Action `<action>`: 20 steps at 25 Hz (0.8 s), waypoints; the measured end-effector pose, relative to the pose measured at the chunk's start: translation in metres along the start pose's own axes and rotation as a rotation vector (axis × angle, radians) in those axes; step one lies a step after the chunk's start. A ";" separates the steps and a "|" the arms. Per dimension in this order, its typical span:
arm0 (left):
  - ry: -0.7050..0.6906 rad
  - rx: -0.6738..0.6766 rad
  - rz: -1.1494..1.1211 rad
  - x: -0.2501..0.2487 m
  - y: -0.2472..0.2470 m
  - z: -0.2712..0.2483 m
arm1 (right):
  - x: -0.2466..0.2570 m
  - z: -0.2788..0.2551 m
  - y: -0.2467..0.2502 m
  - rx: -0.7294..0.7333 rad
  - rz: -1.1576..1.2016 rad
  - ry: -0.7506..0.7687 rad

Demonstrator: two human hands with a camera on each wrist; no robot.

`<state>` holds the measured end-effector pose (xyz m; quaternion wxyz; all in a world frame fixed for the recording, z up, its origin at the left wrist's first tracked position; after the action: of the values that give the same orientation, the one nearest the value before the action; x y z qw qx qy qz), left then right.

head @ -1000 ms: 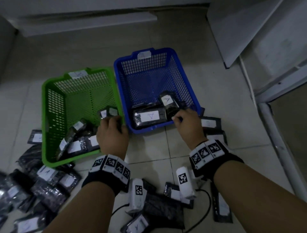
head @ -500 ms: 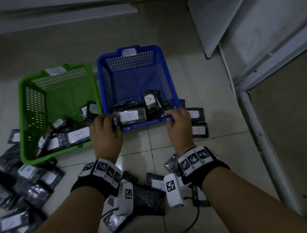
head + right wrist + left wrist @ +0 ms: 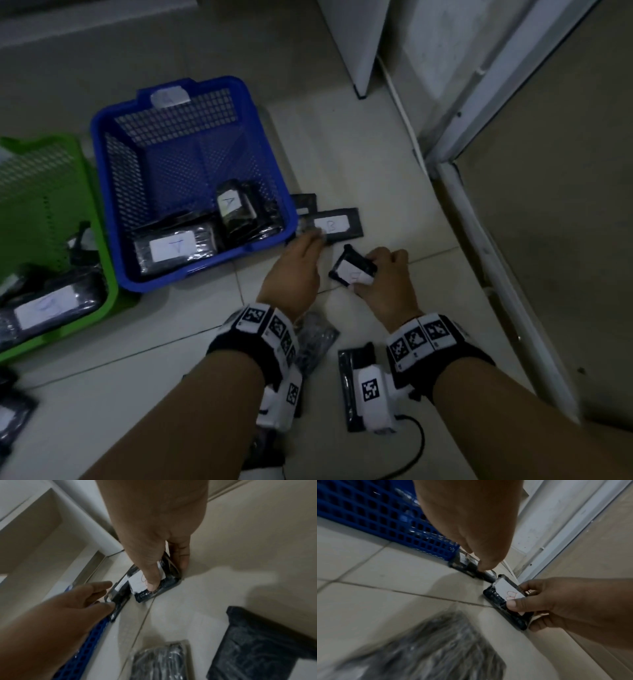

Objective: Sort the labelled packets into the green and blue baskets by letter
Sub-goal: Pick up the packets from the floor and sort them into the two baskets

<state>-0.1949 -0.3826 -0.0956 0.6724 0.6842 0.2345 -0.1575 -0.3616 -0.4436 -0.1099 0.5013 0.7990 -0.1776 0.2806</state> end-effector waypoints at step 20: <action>0.236 -0.049 -0.442 0.006 0.020 -0.086 | 0.034 -0.050 -0.014 -0.041 0.683 -0.281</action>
<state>-0.1878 -0.2962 -0.0777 0.6060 0.6135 0.4588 -0.2141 -0.3411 -0.3927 -0.0816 0.3655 0.7141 -0.5068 0.3156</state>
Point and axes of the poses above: each hand's wrist, its own z-axis towards the middle knuckle, its own y-axis out of the back of the hand, x = y × z, the point moved 1 cm from there along z, towards the middle knuckle, and after that the axes turned 2 degrees about -y, right-handed, at the moved point
